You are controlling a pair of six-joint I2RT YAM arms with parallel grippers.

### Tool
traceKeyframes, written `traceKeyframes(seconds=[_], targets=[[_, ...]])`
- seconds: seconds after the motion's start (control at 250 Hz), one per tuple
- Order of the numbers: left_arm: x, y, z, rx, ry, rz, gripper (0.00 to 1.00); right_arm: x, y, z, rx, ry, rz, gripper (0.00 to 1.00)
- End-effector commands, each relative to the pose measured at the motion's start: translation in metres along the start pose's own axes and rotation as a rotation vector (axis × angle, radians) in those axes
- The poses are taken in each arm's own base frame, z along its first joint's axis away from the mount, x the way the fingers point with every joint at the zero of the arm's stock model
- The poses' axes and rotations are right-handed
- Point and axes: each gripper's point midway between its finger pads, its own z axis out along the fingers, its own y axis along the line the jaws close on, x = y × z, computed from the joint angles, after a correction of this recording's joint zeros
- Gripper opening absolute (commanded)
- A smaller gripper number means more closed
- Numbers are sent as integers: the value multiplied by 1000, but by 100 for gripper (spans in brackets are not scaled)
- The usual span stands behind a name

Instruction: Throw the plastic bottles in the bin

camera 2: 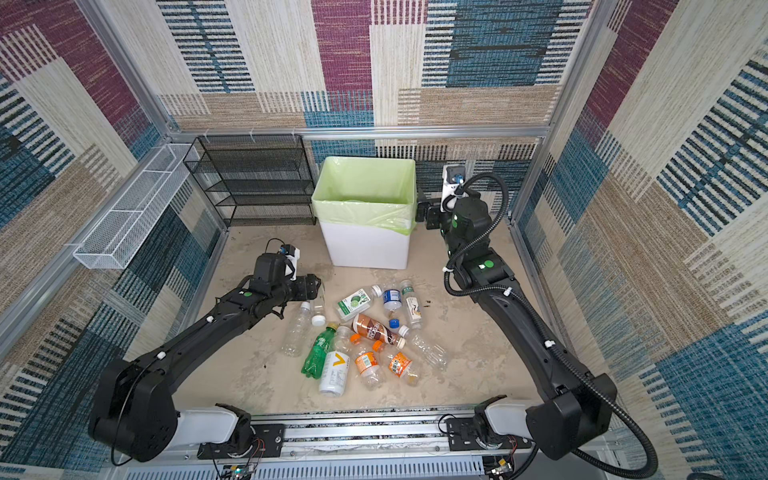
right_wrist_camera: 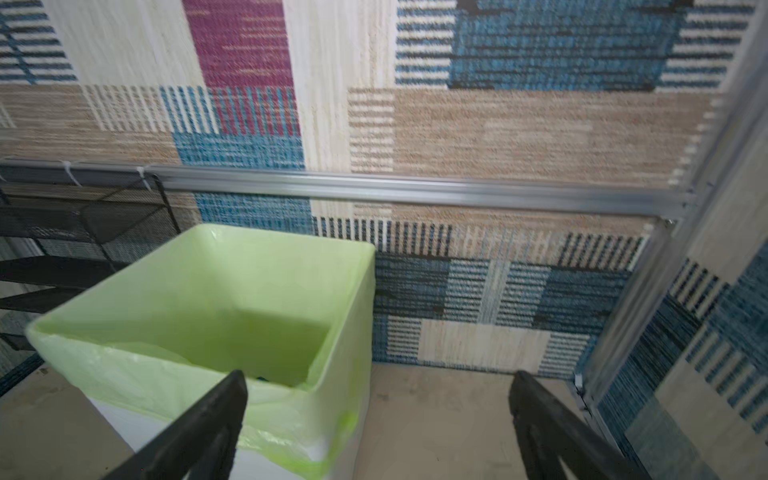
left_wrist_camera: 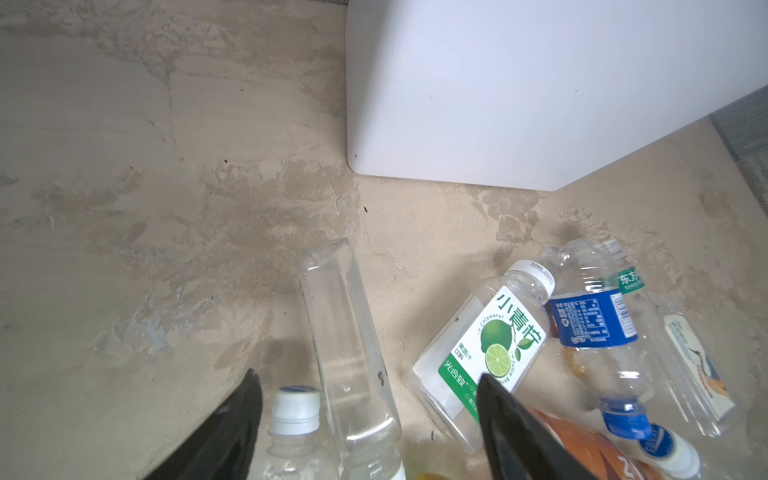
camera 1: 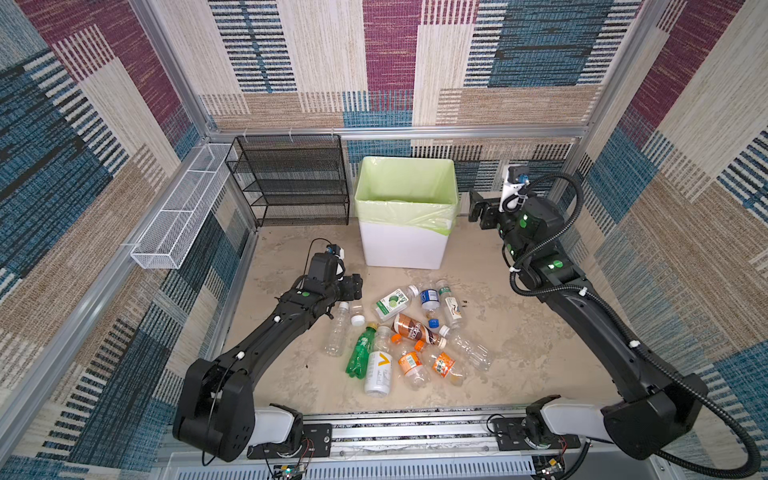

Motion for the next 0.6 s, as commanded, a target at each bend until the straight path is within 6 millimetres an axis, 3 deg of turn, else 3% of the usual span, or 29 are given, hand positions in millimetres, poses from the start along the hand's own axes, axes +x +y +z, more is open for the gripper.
traceKeyframes(seconds=[0.0, 0.1, 0.192, 0.424, 0.596], targets=[[11, 4, 12, -41, 65, -32, 82, 43, -18, -15, 49, 103, 101, 99], [18, 9, 25, -86, 118, -26, 82, 80, -29, -35, 80, 178, 115, 99], [18, 11, 38, -115, 148, -30, 77, 100, -35, -45, 95, 216, 128, 100], [22, 9, 74, -143, 227, -22, 64, 102, -32, -46, 75, 217, 152, 98], [25, 14, 88, -180, 258, -6, 56, 102, -34, -49, 81, 211, 151, 97]])
